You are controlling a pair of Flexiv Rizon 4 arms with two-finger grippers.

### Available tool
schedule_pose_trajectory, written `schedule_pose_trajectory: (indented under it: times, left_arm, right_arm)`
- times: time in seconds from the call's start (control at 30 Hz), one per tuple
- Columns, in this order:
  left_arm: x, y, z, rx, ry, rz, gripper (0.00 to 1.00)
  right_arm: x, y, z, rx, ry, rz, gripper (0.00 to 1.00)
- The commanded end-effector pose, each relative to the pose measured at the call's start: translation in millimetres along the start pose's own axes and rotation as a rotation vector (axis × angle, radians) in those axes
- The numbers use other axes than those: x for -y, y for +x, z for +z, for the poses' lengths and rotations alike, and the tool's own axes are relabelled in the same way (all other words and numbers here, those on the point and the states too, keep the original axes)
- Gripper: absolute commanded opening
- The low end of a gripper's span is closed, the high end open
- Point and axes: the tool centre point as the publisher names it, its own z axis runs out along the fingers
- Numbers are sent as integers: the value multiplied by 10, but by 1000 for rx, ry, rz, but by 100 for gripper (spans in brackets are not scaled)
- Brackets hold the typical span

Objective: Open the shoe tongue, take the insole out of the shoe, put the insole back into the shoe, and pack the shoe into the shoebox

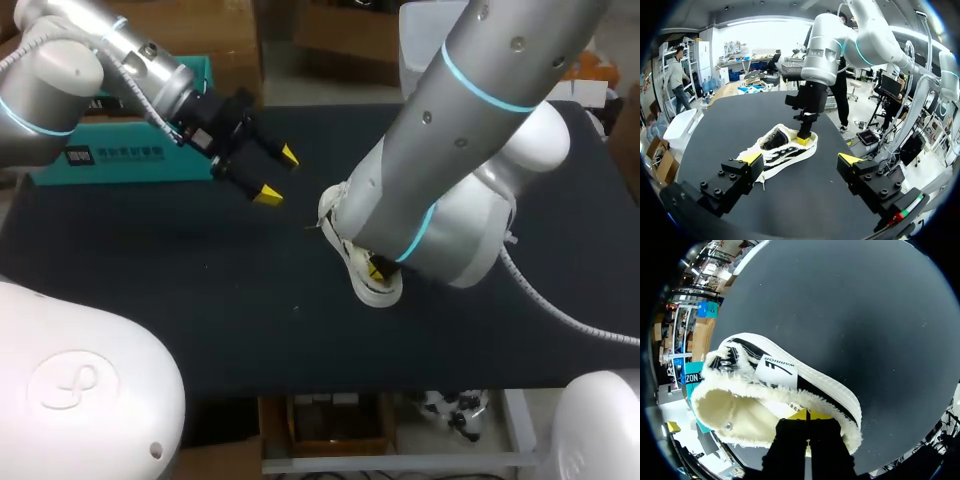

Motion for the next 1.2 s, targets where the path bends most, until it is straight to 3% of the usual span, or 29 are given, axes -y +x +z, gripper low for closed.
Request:
schedule_pose_trajectory:
  times: [0.03,0.27,0.5,0.6,0.63,0.67,0.7,1.0,1.07,1.2]
  left_arm:
    - [132,111,-1,45,-51,-37,100]
    - [170,242,81,102,-160,-154,100]
    - [46,419,230,156,-249,-251,100]
    - [9,475,220,237,-286,-290,100]
    - [-9,489,205,265,-327,-298,100]
    - [-32,499,184,286,-400,-299,100]
    - [-32,499,184,286,-400,-299,100]
    - [-32,499,184,286,-400,-299,100]
    - [-8,421,287,314,-376,-426,100]
    - [-67,497,470,341,-400,-528,100]
  right_arm:
    - [-8,33,-352,-8,-18,-36,0]
    - [-277,2,-789,-93,28,-173,0]
    - [-665,-128,-861,-156,110,-308,0]
    - [-833,-169,-898,-199,173,-392,0]
    - [-874,-164,-918,-224,229,-438,16]
    - [-931,-172,-954,-261,300,-490,83]
    - [-931,-172,-954,-261,300,-490,100]
    - [-931,-172,-954,-261,300,-490,100]
    - [-954,-148,-934,-234,282,-493,100]
    - [-913,-52,-931,-158,280,-575,100]
